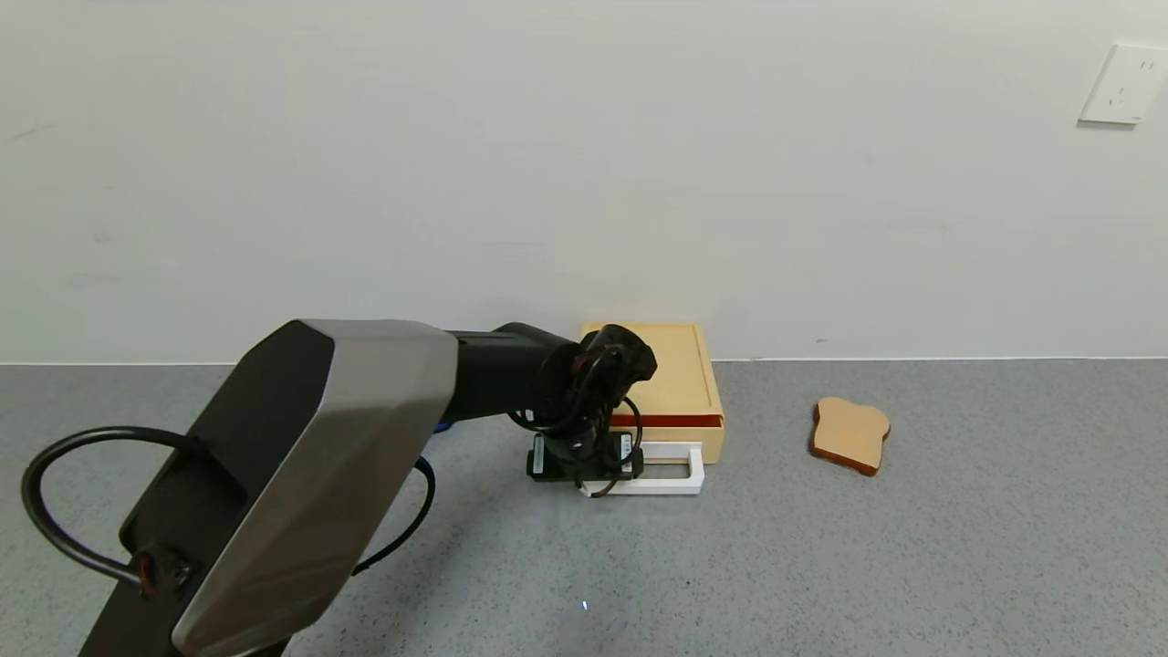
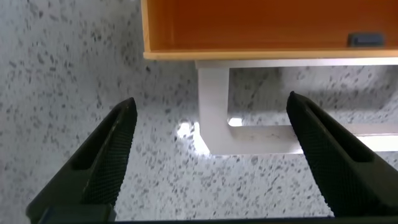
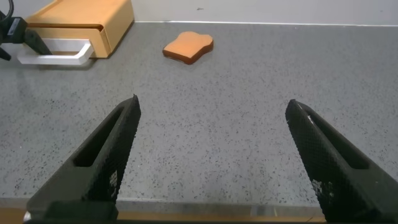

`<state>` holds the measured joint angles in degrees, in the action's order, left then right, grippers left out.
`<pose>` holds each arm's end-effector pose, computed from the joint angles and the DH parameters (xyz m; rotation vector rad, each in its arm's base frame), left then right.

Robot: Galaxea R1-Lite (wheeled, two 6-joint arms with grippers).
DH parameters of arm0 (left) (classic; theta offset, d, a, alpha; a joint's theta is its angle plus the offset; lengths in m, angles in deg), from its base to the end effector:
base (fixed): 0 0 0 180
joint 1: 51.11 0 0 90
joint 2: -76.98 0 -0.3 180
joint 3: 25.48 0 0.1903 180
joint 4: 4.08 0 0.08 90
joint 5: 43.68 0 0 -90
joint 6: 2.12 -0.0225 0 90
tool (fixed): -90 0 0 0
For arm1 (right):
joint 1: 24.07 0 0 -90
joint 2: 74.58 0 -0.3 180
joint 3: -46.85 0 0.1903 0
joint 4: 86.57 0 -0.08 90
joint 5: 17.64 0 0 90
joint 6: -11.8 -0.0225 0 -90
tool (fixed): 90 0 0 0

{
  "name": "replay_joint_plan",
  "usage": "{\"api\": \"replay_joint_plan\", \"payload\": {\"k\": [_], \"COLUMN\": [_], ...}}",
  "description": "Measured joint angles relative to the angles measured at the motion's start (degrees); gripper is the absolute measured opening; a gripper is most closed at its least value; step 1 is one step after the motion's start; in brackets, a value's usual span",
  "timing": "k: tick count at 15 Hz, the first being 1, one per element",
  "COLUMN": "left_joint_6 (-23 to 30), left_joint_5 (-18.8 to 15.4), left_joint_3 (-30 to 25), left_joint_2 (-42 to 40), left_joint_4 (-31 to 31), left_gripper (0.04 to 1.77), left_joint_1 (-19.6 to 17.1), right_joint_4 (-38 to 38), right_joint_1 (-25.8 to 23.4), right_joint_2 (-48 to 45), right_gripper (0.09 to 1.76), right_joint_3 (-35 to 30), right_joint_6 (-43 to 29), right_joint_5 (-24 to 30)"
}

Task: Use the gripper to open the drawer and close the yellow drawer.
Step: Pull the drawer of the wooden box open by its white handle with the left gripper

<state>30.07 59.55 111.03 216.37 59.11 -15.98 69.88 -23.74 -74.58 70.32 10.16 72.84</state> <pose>0.3785 -0.2600 0.0926 -0.0287 1.0984 -0.0318 -0.0229 0.0001 0.0756 0.0286 0.0016 0.0141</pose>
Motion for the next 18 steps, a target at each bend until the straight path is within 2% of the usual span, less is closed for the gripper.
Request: {"api": "replay_joint_plan", "payload": {"k": [4,12,18], "left_joint_6": [0.49,3.68,6.94], "left_joint_5": [-0.48,-2.23,-2.16], "left_joint_3": [-1.12,-9.47,-16.92], "left_joint_2": [-1.22,-5.79,-10.62], "left_joint_4": [4.18,4.18,3.44], "left_gripper": [1.72,1.72,1.72], "left_joint_1": [1.24,4.14,6.53], "right_joint_4": [0.02,0.0,0.0], "right_joint_1": [-0.02,0.0,0.0], "right_joint_2": [0.0,0.0,0.0], "right_gripper": [1.71,1.71,1.71], "right_joint_3": [0.0,0.0,0.0], "right_joint_6": [-0.02,0.0,0.02], "right_joint_5": [0.0,0.02,0.02]}}
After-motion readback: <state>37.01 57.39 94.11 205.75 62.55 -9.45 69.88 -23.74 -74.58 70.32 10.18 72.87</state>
